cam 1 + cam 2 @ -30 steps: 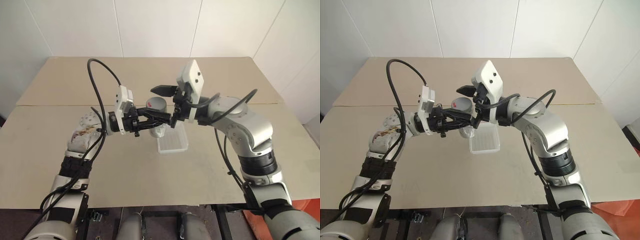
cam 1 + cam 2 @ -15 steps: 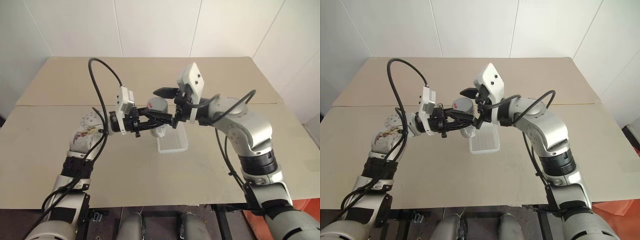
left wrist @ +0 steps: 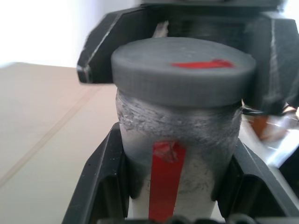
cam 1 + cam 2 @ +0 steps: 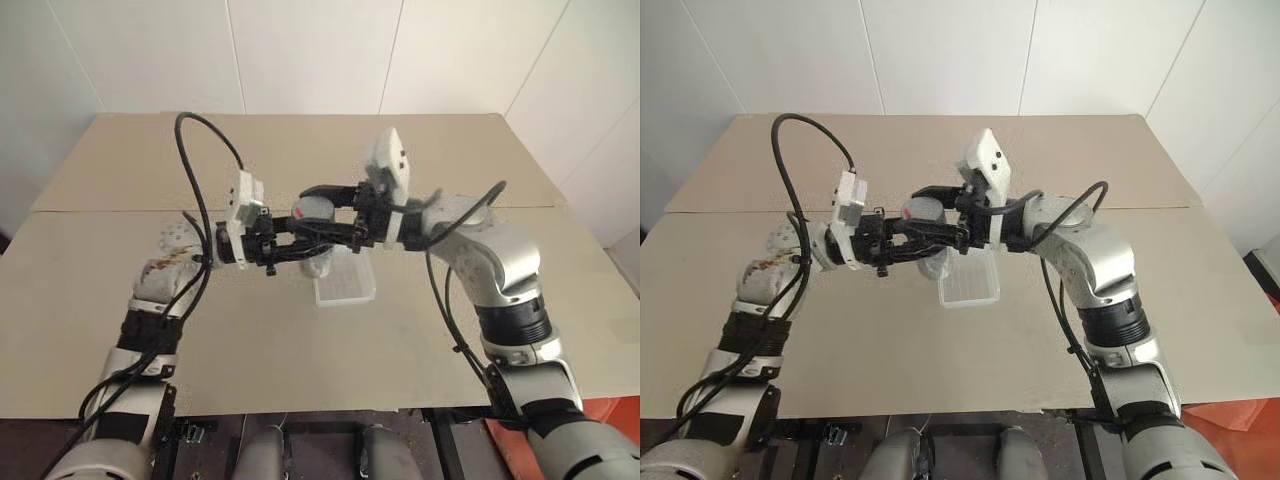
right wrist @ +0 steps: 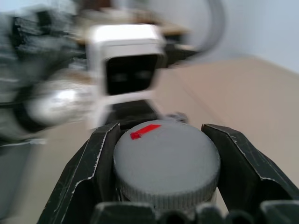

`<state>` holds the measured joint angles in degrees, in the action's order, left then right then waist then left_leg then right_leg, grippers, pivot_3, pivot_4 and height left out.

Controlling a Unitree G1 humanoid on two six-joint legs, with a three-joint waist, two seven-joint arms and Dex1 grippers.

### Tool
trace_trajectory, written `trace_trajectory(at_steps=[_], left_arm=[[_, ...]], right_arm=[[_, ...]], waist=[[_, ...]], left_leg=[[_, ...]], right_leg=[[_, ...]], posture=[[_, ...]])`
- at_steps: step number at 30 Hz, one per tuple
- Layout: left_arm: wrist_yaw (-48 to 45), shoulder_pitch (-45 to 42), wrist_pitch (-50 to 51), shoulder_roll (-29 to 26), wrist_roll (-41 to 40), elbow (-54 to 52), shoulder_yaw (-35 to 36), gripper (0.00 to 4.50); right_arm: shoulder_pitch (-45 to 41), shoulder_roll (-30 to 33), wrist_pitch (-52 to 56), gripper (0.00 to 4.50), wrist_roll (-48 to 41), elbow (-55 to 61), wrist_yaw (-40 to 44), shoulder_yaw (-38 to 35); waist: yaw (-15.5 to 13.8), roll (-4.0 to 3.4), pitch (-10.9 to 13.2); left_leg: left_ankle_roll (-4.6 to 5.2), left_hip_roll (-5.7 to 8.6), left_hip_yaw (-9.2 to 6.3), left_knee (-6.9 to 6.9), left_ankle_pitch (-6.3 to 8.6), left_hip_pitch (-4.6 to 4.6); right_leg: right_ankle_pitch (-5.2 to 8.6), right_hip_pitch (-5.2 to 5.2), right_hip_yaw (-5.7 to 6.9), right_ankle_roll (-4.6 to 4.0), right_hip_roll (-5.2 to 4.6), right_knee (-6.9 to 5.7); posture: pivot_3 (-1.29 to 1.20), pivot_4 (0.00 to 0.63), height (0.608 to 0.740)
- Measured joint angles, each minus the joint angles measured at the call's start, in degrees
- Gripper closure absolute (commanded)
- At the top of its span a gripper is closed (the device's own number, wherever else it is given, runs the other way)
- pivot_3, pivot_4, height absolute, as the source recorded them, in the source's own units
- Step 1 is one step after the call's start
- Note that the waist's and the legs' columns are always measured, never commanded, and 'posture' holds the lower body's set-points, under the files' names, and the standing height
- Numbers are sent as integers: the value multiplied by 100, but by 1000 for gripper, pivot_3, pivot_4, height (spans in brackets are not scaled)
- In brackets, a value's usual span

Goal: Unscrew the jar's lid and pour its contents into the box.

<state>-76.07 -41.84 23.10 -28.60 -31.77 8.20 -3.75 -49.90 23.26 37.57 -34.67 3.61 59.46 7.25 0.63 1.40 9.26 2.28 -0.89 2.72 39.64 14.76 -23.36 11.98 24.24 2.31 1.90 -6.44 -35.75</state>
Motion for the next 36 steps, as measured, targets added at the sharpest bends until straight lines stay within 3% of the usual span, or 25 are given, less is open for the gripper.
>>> trace_trajectory(at_steps=[4,8,13,14,20,26,30,36], left_arm=[[-598,-244,363,-85,-260,-279,-171,2576],[-615,-286,484,-216,-295,-390,-146,2576],[-543,-251,551,-173,-316,-387,-58,2576],[-539,-240,538,-168,-311,-387,-58,2576],[-283,-118,430,-178,-208,-260,93,2576],[27,-6,108,-186,109,298,248,2576],[132,-33,-69,14,263,579,233,2576],[95,-108,-148,122,347,625,151,2576]], right_arm=[[-503,99,-583,1741,-152,-946,1933,63],[-1055,-166,-1173,1741,26,-2051,2868,192],[-1169,-428,-1682,145,323,-2390,2914,245],[-1166,-441,-1719,18,381,-2386,2883,255],[-532,-104,-1598,18,525,-1615,2030,-19],[169,331,-700,18,299,213,752,-504],[226,33,-131,18,433,997,-382,-337],[150,-494,108,18,866,744,-1387,81]], waist=[[9,-2,2],[70,-6,5],[25,-11,8],[8,-11,8],[-60,-11,8],[-29,-11,9],[13,-11,8],[8,-11,9]], left_leg=[[4,0,0,9,3,0],[3,-10,0,8,2,9],[1,-8,1,10,1,-1],[0,-7,1,11,1,-3],[1,-2,0,15,1,-5],[0,-5,1,12,1,-2],[0,-5,2,13,0,0],[0,-1,1,14,0,-4]], right_leg=[[0,-3,-1,1,1,-2],[0,2,-8,0,12,-13],[0,8,-8,0,9,-10],[0,8,-8,1,8,-10],[0,6,-5,1,1,-9],[0,9,-6,0,3,-13],[0,8,-6,0,4,-19],[0,8,-6,0,2,-17]], posture=[[0,150,740],[0,150,740],[0,150,740],[0,150,740],[0,150,740],[0,150,740],[0,150,740],[0,150,740]])
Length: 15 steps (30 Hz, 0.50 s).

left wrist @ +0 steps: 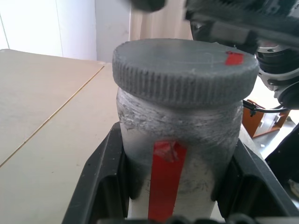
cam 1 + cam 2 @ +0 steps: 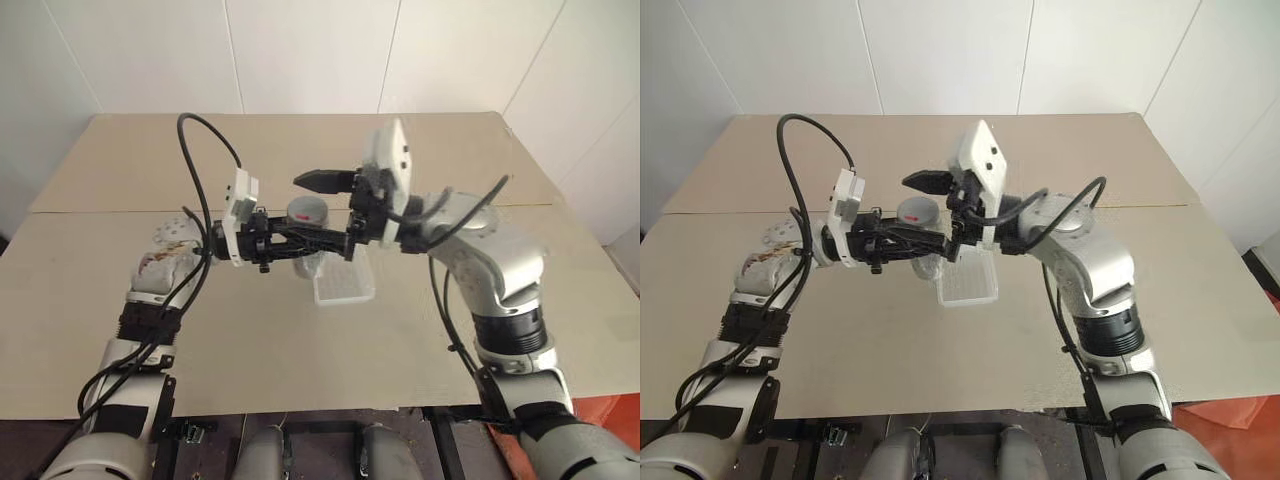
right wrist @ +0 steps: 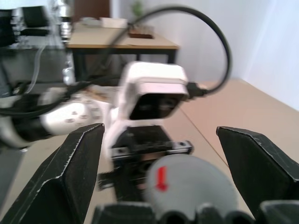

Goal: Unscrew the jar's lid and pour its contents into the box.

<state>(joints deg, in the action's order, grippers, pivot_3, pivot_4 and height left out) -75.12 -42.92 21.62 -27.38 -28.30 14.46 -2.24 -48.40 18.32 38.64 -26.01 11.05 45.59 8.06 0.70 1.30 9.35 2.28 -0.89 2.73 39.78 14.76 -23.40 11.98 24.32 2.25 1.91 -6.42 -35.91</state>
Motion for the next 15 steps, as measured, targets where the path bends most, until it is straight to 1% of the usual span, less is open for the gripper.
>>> trace_trajectory(at_steps=[3,8,11,15], left_arm=[[-43,-5,-3,-4,3,0,0,2576],[-34,-5,-2,-15,27,-3,0,2576],[-36,2,-2,-66,21,-65,1,2576],[-33,61,24,-262,-19,-152,130,2576]], right_arm=[[-56,-103,-1,18,175,-362,-197,52],[-69,-89,-72,18,195,-488,-122,52],[-85,7,-125,18,115,-557,25,48],[-86,367,-283,18,-31,-588,374,11]], waist=[[-13,0,0],[0,0,0],[2,0,0],[2,0,0]], left_leg=[[0,0,0,0,0,-1],[2,-1,-1,-2,1,-3],[2,-2,-1,-1,1,-3],[3,-2,-1,-2,2,-3]], right_leg=[[0,0,1,0,0,2],[0,1,1,0,1,5],[0,1,1,0,1,6],[0,1,0,0,1,7]], posture=[[0,150,740],[0,150,740],[0,150,740],[0,150,740]])
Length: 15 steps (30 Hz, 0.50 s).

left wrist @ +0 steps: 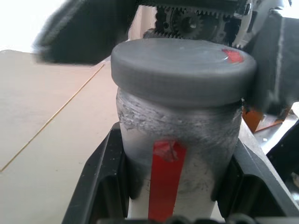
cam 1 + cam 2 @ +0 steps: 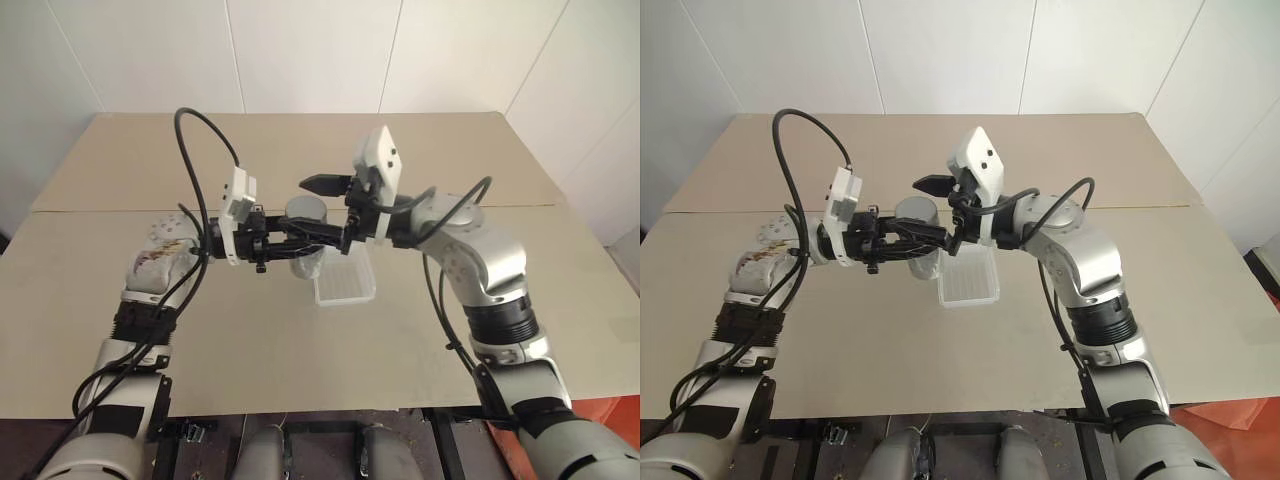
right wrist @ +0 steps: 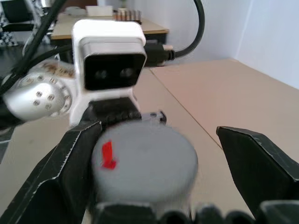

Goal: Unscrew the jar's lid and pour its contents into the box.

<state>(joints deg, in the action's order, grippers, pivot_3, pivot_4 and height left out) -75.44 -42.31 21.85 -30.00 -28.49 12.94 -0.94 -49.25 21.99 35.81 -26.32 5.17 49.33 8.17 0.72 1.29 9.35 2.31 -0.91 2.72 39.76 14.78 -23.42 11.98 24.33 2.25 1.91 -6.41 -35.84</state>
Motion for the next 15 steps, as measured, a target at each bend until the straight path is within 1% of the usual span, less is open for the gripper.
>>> trace_trajectory(at_steps=[2,6,11,15], left_arm=[[0,44,25,-127,-72,-1,145,2576],[-195,153,25,-318,-231,-315,268,2576],[-181,210,34,-293,-240,-348,258,2576],[-97,201,-59,-69,-195,-281,211,2576]], right_arm=[[12,263,-79,18,-33,-60,154,-51],[81,688,-96,18,61,-535,59,-590],[137,706,-99,18,19,-500,89,-692],[269,643,28,18,-313,47,258,-704]], waist=[[-1,0,0],[-47,0,0],[5,1,0],[-2,1,0]], left_leg=[[0,-1,0,0,0,0],[2,2,2,0,1,-1],[2,-1,2,-1,1,0],[2,-1,1,-1,1,-2]], right_leg=[[0,0,0,0,0,0],[0,-2,0,0,-4,5],[0,0,0,0,0,1],[0,0,0,0,-1,3]], posture=[[0,150,740],[0,150,740],[0,150,740],[0,150,740]])
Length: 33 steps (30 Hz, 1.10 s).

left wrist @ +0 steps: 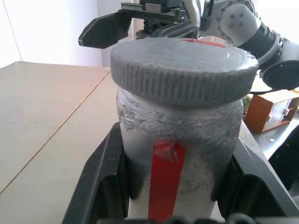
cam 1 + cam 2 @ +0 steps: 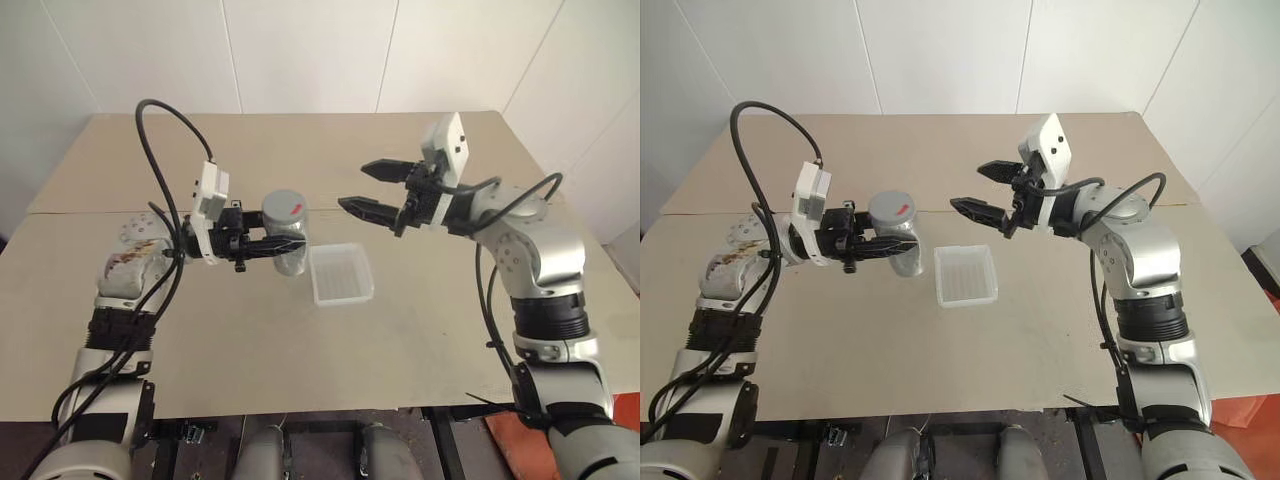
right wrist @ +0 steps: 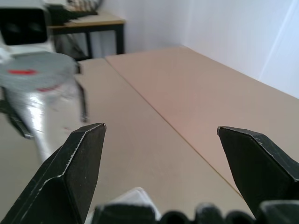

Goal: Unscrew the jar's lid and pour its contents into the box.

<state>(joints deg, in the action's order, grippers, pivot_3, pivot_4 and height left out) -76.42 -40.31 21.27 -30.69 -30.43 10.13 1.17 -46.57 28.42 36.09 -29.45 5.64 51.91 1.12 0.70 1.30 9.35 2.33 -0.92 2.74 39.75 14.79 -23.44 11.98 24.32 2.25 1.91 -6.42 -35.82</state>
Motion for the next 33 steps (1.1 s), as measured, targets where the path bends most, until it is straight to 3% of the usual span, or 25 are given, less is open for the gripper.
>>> trace_trajectory(at_steps=[7,13,18,28,33], left_arm=[[114,-214,-228,416,210,366,-218,2576],[66,-323,-269,473,222,435,-237,2576],[109,-326,-268,444,237,432,-215,2576],[196,-202,-218,118,230,229,-157,2576],[60,-79,-216,-59,128,38,-76,2576]], right_arm=[[-125,-463,335,18,-208,912,-382,473],[-332,-829,346,18,530,616,-1121,973],[-428,-935,333,18,589,392,-1164,962],[-114,-318,333,18,-70,534,-645,553],[-4,115,320,18,-51,370,-754,-138]], waist=[[1,0,0],[4,0,0],[-6,0,0],[0,0,0],[-20,0,0]], left_leg=[[0,1,-1,4,0,3],[-1,2,-1,3,0,0],[-1,2,-2,3,0,-2],[0,1,-2,2,0,-2],[0,1,-1,2,0,-1]], right_leg=[[0,-2,1,0,0,-6],[0,0,1,0,0,-3],[0,-1,1,0,0,-1],[0,0,2,0,0,-1],[0,-1,1,0,-2,1]], posture=[[0,150,740],[0,150,740],[0,150,740],[0,150,740],[0,150,740]])
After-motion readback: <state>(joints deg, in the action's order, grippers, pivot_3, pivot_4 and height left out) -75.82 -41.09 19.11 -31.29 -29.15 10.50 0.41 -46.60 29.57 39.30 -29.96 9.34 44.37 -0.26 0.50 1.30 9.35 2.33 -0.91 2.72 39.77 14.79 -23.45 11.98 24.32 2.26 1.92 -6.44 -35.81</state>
